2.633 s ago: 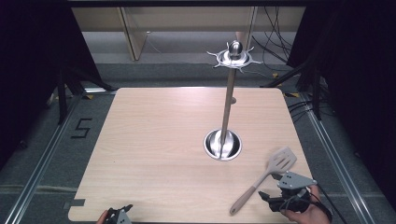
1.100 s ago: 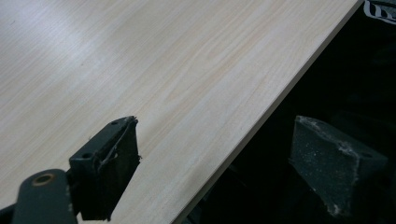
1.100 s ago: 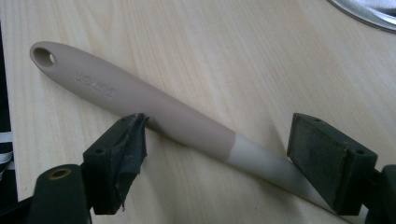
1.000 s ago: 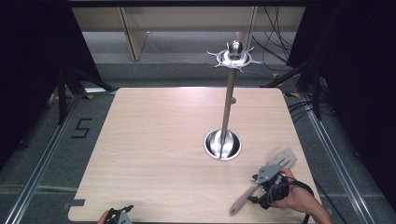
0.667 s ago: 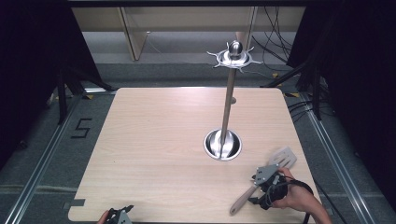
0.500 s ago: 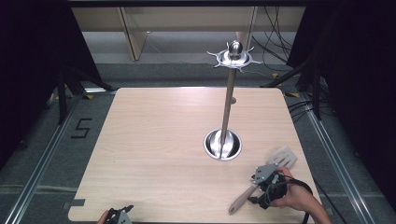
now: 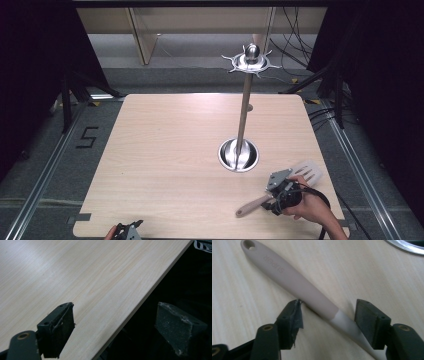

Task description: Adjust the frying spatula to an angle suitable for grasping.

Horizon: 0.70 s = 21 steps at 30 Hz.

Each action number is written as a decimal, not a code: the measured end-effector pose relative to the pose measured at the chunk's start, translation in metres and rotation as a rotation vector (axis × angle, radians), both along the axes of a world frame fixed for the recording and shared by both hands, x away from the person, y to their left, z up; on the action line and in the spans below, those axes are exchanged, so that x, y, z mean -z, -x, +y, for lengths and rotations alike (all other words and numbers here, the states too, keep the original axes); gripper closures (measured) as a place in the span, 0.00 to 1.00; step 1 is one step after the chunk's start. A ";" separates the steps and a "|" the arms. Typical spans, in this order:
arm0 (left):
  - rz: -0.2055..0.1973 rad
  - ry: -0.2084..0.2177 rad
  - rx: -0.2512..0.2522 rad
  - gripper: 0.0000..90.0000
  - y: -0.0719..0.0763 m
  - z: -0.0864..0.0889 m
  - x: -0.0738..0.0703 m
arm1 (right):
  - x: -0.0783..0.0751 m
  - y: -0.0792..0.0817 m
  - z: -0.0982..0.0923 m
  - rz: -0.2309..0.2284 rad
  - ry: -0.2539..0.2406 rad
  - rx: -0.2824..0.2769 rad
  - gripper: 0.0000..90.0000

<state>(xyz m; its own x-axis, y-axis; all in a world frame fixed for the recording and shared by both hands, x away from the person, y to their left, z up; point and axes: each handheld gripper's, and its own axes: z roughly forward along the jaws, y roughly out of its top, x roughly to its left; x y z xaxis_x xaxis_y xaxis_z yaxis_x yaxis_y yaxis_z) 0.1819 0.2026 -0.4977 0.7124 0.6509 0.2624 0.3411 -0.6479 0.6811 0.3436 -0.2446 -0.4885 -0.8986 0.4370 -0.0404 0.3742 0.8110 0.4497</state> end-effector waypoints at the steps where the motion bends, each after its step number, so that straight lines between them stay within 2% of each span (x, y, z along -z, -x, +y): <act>1: 0.000 0.000 0.002 0.16 0.000 0.000 0.000 | 0.000 -0.005 0.003 -0.003 0.006 0.007 0.48; 2: 0.000 -0.001 0.002 0.16 0.000 0.000 0.000 | -0.001 -0.004 0.005 0.008 0.016 0.042 0.50; 5: 0.002 0.003 0.003 0.16 0.000 0.000 0.000 | -0.003 -0.007 0.007 0.013 0.023 0.051 0.54; 6: 0.013 -0.003 0.009 0.16 0.000 0.001 -0.002 | -0.004 -0.010 0.010 0.010 0.041 0.063 0.58; 7: -0.002 0.003 -0.003 0.16 0.000 0.000 0.000 | -0.004 -0.011 0.011 0.017 0.047 0.059 0.59; 8: -0.002 0.003 -0.003 0.16 0.000 0.000 0.000 | -0.004 -0.011 0.011 0.017 0.047 0.059 0.59; 9: -0.002 -0.001 0.001 0.16 0.000 0.000 0.000 | -0.006 -0.015 0.013 0.028 0.074 0.042 0.61; 10: -0.002 -0.001 0.001 0.16 0.000 0.000 0.000 | -0.007 -0.016 0.014 0.037 0.079 0.029 0.62; 11: 0.010 -0.002 0.007 0.16 0.001 0.001 -0.002 | -0.007 -0.019 0.015 0.031 0.090 0.009 0.63; 12: 0.010 -0.002 0.007 0.16 0.001 0.001 -0.002 | -0.007 -0.019 0.015 0.031 0.090 0.009 0.63; 13: 0.002 0.007 0.006 0.16 -0.001 0.000 0.000 | -0.008 -0.020 0.019 0.048 0.114 0.016 0.64; 15: 0.013 -0.001 0.013 0.16 0.000 0.001 0.000 | -0.008 -0.021 0.020 0.062 0.113 0.018 0.64; 17: 0.015 0.002 0.018 0.16 0.000 0.000 0.000 | -0.009 -0.027 0.019 0.077 0.113 -0.003 0.65; 19: 0.006 -0.003 0.021 0.16 0.000 0.000 -0.001 | -0.009 -0.029 0.021 0.077 0.119 0.002 0.66; 21: 0.011 0.005 0.017 0.16 0.001 0.000 -0.001 | -0.011 -0.031 0.024 0.105 0.140 0.017 0.67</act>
